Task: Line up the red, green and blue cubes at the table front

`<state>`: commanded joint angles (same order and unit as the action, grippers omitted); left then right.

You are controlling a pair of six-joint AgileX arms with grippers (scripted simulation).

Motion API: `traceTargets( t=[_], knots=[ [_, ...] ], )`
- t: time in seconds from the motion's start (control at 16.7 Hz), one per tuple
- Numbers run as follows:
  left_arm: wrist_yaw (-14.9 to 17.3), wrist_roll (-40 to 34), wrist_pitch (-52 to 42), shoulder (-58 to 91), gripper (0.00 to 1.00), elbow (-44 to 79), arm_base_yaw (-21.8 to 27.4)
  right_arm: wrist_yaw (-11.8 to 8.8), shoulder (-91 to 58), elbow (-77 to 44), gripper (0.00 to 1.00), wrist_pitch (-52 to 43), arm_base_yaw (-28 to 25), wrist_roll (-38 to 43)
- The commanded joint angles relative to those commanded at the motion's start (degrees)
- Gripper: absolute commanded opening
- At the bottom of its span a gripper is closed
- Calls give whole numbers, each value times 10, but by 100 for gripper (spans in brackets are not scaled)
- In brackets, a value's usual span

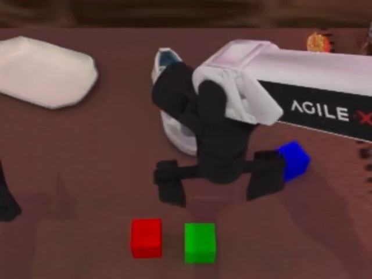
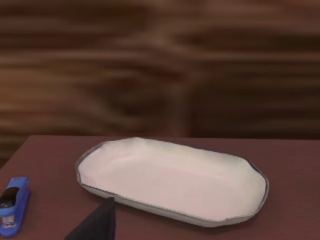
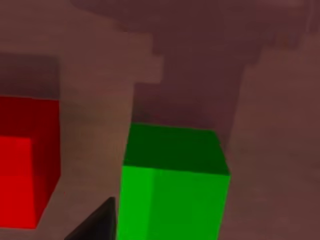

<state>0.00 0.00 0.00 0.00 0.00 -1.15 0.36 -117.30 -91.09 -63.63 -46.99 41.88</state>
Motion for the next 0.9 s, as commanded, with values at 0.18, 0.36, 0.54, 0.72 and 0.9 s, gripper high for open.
traceTargets(
  t=[0.18,0.36,0.54,0.72,0.9],
  knots=[
    [0,0,0,0,100,0,0,-1,-12,-9,100,-2,63,-122],
    [0,0,0,0,100,0,0,-3,-25,-16,100,-4,133,-262],
    [0,0,0,0,100,0,0,-3,-33,-23,100,-3,196,-382],
    [0,0,0,0,100,0,0,-3,-35,-29,100,1,239,-451],
    [0,0,0,0,100,0,0,-2,-35,-31,100,2,250,-466]
  ],
)
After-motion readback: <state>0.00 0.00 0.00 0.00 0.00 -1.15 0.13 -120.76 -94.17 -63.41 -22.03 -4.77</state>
